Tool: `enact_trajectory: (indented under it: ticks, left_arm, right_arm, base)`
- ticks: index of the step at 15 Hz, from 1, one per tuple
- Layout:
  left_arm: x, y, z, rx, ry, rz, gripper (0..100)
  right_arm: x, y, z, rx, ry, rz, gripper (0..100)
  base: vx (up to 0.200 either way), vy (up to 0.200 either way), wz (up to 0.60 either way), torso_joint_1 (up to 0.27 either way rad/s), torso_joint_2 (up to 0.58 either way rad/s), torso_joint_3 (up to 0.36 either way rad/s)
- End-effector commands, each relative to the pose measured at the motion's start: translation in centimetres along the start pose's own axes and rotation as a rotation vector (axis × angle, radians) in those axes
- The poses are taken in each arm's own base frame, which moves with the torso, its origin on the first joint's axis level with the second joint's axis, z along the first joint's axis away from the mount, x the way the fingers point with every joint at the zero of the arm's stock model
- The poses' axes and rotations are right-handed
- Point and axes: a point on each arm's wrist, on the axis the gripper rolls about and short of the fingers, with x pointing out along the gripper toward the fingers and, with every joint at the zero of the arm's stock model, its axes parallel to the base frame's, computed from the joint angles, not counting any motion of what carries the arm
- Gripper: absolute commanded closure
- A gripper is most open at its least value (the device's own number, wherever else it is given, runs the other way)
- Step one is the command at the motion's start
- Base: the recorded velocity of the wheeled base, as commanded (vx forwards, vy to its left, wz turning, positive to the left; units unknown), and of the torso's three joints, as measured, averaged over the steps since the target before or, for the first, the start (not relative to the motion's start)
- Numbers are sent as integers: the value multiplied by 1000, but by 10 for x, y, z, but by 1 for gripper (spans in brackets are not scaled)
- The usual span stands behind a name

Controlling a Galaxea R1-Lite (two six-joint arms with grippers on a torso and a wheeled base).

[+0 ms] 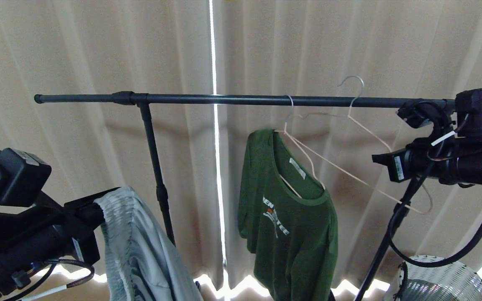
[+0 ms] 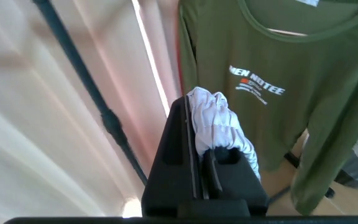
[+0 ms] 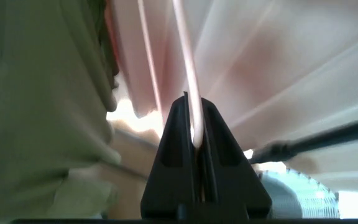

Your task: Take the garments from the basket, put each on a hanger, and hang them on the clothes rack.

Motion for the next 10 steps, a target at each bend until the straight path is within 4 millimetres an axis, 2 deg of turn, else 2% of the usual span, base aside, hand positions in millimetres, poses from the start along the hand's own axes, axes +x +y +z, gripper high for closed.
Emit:
enact_trajectory:
  ticks: [1, 8, 10]
  left_arm:
    - [-1, 2, 0, 0, -2, 10, 100]
    - [0, 2, -1, -1, 4, 9, 100]
    - [0, 2, -1, 1, 0, 12, 100]
  right_arm:
    - [-10, -3, -4, 5, -14, -11, 100]
    - [-40, -1, -5, 32, -72, -11, 100]
    - [-57, 1, -20, 32, -68, -18, 100]
  base:
    - [0, 0, 0, 0, 0, 0]
    - [0, 0, 0, 0, 0, 0]
    - [0, 0, 0, 0, 0, 0]
